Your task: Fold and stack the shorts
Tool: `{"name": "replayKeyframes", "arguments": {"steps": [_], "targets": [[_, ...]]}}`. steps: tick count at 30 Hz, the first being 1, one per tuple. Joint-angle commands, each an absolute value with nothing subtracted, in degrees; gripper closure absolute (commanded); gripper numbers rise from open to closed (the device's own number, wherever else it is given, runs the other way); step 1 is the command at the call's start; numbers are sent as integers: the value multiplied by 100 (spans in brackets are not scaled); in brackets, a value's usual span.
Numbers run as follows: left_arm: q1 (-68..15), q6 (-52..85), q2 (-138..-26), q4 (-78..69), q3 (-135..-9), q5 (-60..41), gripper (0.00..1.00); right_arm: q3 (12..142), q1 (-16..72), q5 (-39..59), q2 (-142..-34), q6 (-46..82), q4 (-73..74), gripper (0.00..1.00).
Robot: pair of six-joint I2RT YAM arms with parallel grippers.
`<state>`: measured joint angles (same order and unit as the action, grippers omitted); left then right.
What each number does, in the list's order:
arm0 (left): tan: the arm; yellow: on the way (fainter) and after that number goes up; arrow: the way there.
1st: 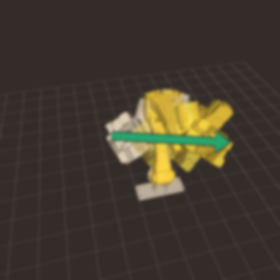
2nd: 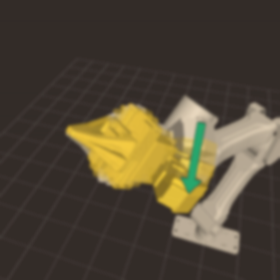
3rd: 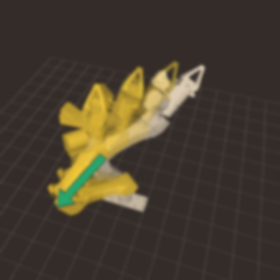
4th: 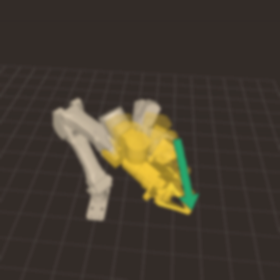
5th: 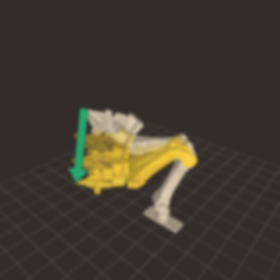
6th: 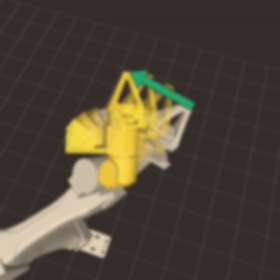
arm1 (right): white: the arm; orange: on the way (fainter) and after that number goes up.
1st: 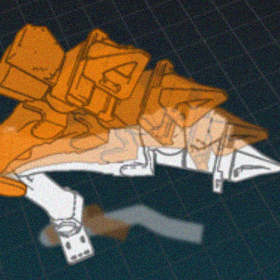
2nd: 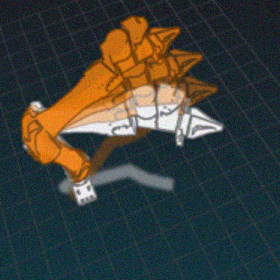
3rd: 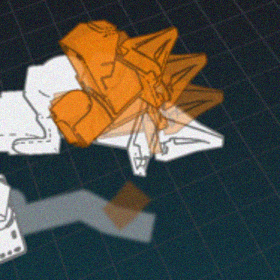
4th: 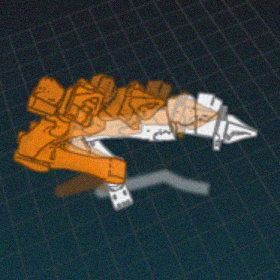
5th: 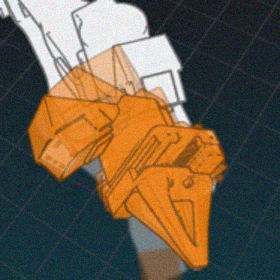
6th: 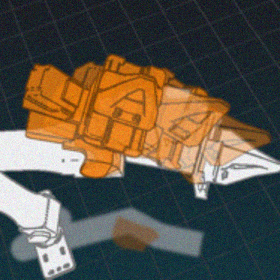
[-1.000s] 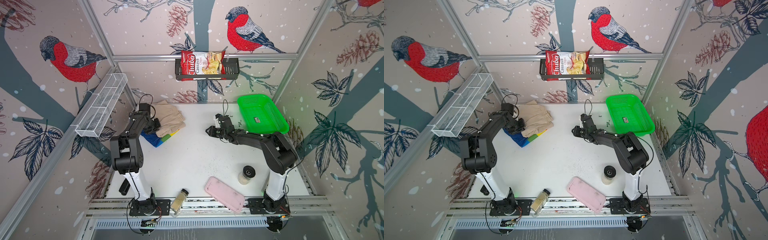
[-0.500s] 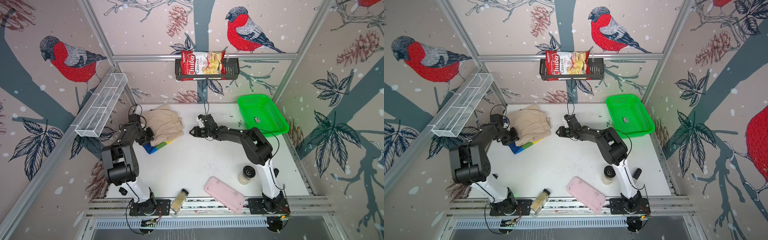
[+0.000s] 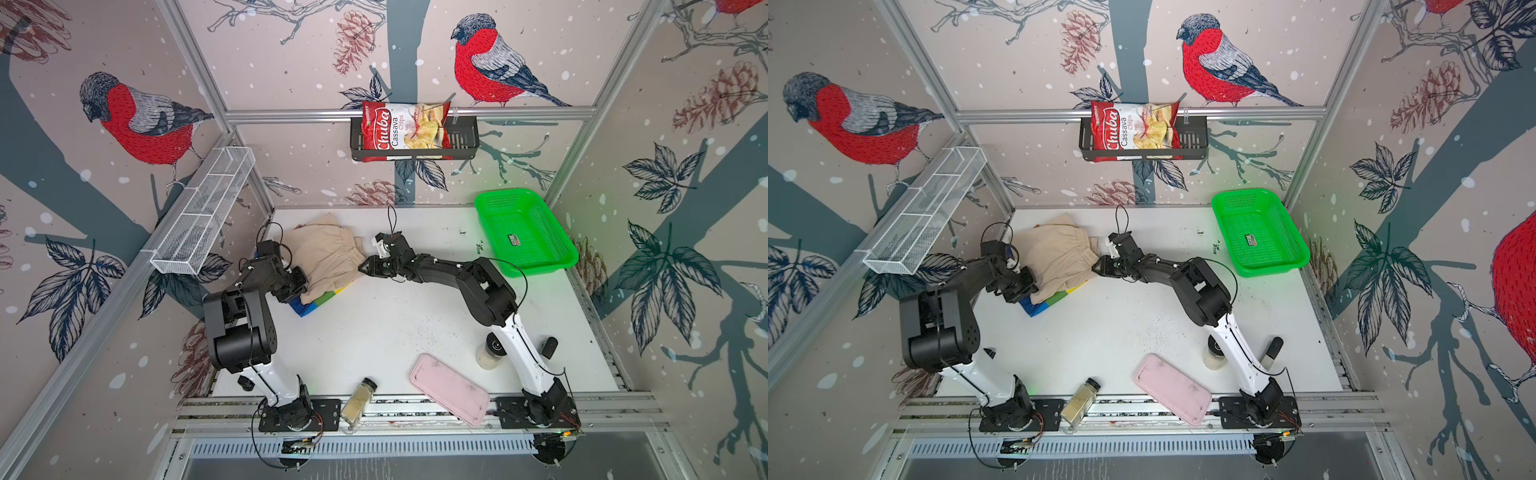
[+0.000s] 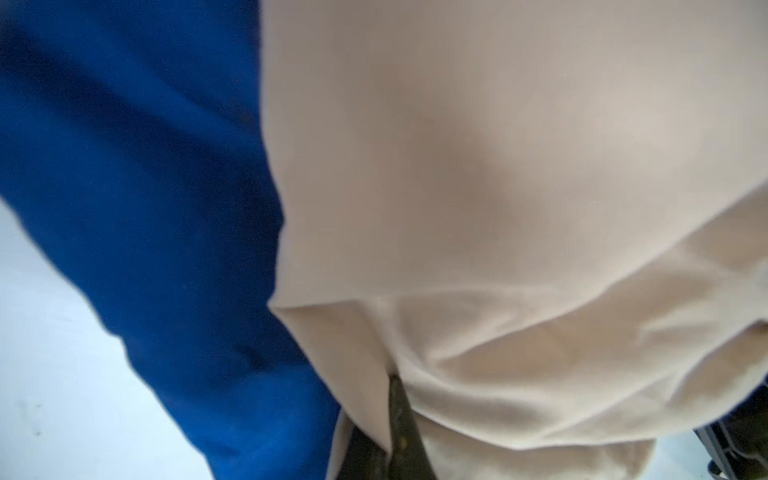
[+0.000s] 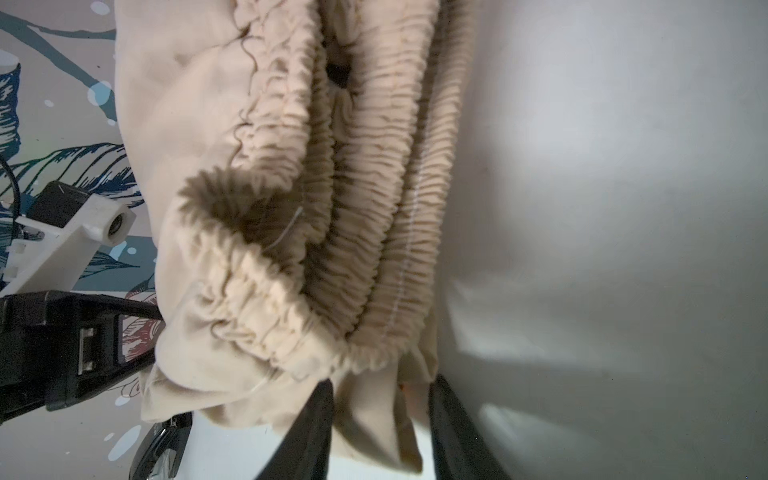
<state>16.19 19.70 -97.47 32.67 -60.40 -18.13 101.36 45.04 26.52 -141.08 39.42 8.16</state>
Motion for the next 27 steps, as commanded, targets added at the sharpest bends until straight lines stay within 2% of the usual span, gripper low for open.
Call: {"name": "replayKeyframes", "arguments": {"steps": [1,2,3,11,13,17,19,27], "targets": [[1669,1951,-9720,3226,-5985,-1764,100,10234,4548,2699,-14175,4046,694,90],[1694,1951,-9709,3214,-5953,-1748,100,10256,4533,2586,-14162,4004,640,97],[1741,1966,-9687,3176,-5900,-1746,100,10257,4498,2465,-14133,3983,604,98],[2197,1920,-9619,3042,-5471,-1844,100,10417,3896,2140,-14147,4015,508,99],[2197,1916,-9610,3050,-5476,-1851,100,10489,3947,2188,-14164,3951,477,94],[2197,1908,-9577,3064,-5502,-1870,100,10687,4228,2145,-14219,3776,337,71],[2197,1886,-9537,3061,-5481,-1928,100,10781,4327,2129,-14232,3739,227,64],[2112,1888,-9387,3024,-5405,-2252,100,10122,4346,1347,-13263,3464,63,53]]}}
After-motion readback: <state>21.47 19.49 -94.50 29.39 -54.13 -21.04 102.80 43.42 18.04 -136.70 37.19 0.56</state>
